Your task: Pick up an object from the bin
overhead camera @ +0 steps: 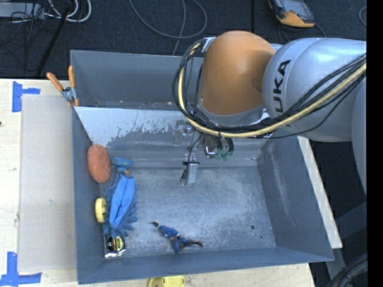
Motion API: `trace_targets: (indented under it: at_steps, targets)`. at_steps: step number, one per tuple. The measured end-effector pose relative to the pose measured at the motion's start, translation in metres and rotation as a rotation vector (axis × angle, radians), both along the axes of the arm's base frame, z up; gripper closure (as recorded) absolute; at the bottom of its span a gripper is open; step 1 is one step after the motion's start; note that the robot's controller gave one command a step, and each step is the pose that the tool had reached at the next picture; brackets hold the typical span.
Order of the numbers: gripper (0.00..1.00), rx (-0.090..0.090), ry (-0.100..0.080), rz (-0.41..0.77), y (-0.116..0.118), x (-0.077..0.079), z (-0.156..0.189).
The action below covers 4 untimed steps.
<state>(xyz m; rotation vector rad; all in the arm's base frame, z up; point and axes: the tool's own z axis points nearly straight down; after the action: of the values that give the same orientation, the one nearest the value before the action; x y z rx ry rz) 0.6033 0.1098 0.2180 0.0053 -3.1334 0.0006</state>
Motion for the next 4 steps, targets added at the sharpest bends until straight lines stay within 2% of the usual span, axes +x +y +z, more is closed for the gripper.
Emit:
trace_targets:
  at_steps: [1,2,3,4]
  targets:
    - [0.00,0.000,-0.008,-0.002,-0.001,0.001,0.005]
    - [0.00,0.001,-0.010,0.061,0.019,-0.052,-0.060]
    - [0.00,0.002,-0.007,0.403,0.055,-0.049,-0.074]
    - [0.00,0.004,-0.010,0.513,0.083,-0.028,-0.074]
